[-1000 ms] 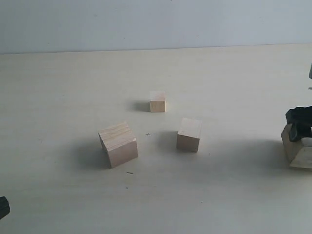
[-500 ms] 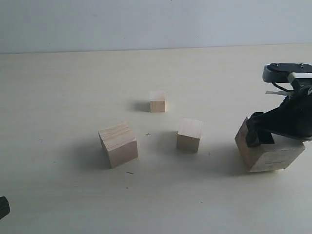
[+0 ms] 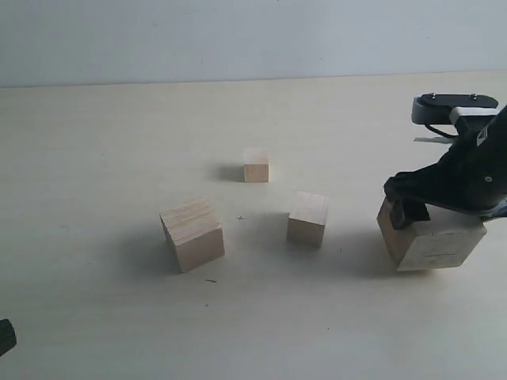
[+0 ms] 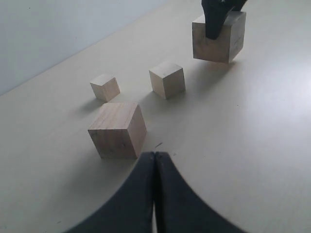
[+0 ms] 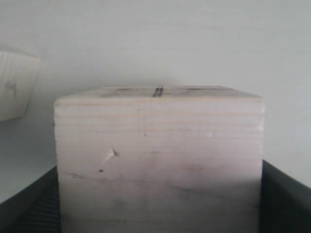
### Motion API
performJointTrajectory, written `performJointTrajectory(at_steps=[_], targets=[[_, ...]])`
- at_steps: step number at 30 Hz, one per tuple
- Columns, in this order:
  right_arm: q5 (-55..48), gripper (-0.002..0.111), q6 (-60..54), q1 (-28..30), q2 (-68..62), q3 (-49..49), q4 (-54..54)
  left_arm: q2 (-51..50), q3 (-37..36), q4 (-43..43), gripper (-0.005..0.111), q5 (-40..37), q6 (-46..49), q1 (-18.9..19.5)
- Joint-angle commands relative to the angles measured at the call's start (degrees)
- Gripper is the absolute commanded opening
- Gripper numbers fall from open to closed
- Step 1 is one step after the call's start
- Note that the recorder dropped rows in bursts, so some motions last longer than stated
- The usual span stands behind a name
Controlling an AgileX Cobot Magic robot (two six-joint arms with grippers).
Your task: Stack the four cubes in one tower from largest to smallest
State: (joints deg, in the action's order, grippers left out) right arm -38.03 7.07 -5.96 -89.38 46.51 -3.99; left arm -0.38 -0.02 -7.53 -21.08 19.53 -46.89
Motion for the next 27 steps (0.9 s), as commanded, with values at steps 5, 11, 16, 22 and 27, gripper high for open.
performJointTrajectory(at_steps=[5,11,16,22,27], targets=[[-1.5,0.004,7.3,-4.1,-2.3,5.0,6.1,0.4,0.0,-0.2,0.000,0.4,-0.2,0.1],[-0.7,0.004,9.6,-4.1,-6.2,5.4,6.1,0.4,0.0,-0.2,0.000,0.4,-0.2,0.1],[0.8,0.004,12.2,-4.1,-6.6,5.4,6.3,0.4,0.0,-0.2,0.000,0.4,-0.2,0.1],[2.2,0.004,16.1,-4.1,-6.6,5.4,8.9,0.4,0.0,-0.2,0.000,0.4,-0.2,0.1],[2.0,0.004,16.6,-4.1,-7.5,5.4,8.9,0.4,0.0,-0.2,0.000,0.4,-0.2,0.1]])
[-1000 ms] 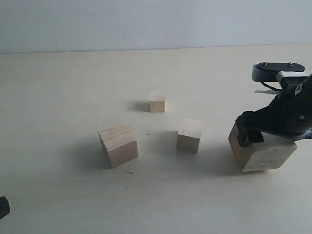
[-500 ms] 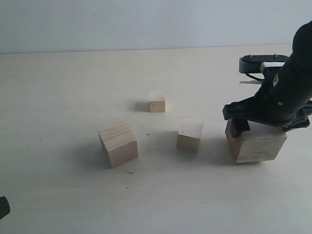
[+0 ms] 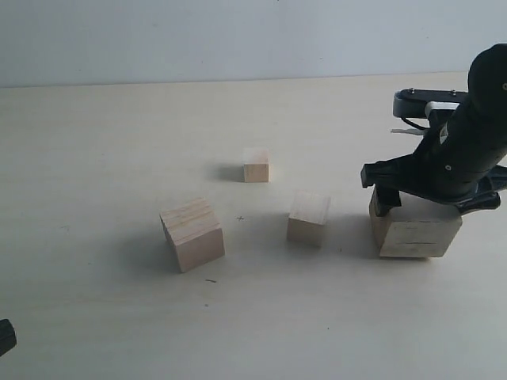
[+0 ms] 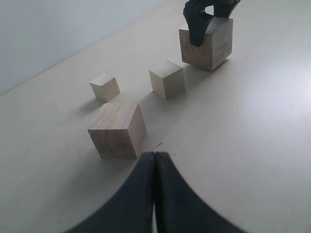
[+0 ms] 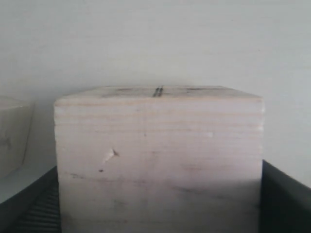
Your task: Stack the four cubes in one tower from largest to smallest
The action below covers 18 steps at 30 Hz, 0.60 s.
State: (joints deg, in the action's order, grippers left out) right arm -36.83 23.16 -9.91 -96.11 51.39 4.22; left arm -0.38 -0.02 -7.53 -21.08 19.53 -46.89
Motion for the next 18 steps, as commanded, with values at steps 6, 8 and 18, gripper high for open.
performJointTrajectory(at_steps=[6,8,18], targets=[[0.6,0.004,0.5,-0.1,-2.7,0.4,0.6,0.4,0.0,-0.2,0.000,0.4,-0.2,0.1],[1.1,0.004,-0.6,-0.1,-2.5,0.4,0.2,0.4,0.0,-0.2,0.000,0.4,-0.2,0.1],[0.5,0.067,-3.5,-0.1,-1.7,0.4,-2.9,0.4,0.0,-0.2,0.000,0.4,-0.2,0.1]])
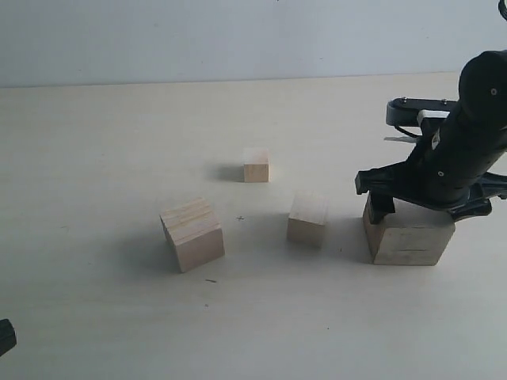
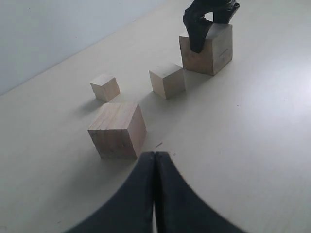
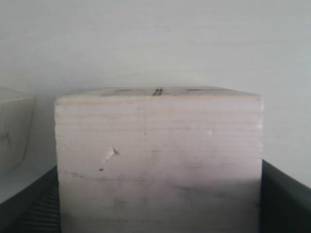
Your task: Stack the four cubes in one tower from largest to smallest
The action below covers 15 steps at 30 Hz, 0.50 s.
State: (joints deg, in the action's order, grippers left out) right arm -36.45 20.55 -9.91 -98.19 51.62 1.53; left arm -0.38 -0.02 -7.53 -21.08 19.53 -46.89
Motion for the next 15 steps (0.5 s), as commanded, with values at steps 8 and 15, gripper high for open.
performJointTrajectory(at_steps=[8,15], targets=[[0.6,0.082,0.3,-0.1,3.0,0.2,-0.5,0.4,0.0,-0.2,0.000,0.4,-0.2,0.1],[-1.6,0.082,1.2,-0.1,8.2,0.2,-0.5,0.4,0.0,-0.2,0.000,0.4,-0.2,0.1]])
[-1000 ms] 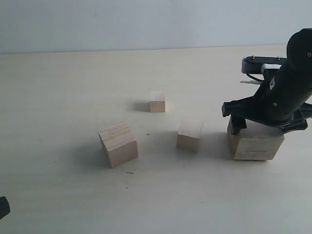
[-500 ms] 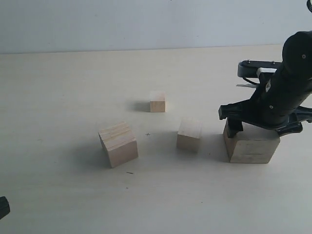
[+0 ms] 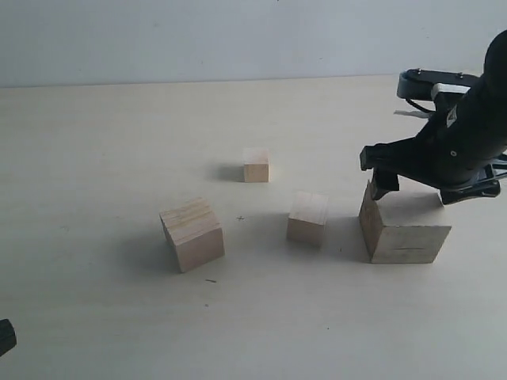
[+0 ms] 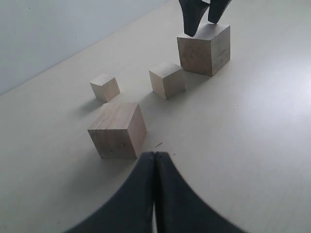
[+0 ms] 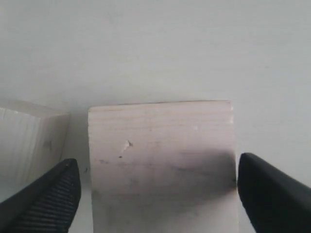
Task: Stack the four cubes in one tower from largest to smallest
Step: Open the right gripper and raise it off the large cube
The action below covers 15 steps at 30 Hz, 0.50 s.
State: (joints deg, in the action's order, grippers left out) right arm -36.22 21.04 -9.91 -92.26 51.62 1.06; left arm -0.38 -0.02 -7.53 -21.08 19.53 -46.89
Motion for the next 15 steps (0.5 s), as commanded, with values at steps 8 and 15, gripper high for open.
performJointTrajectory(at_steps=[8,15], targets=[[-6.6,0.081,4.4,-0.1,4.8,-0.1,2.1,0.4,0.0,-0.2,0.000,0.4,-0.2,0.1],[-5.0,0.079,2.6,-1.8,6.2,-1.6,1.1,0.4,0.0,-0.2,0.000,0.4,-0.2,0.1]])
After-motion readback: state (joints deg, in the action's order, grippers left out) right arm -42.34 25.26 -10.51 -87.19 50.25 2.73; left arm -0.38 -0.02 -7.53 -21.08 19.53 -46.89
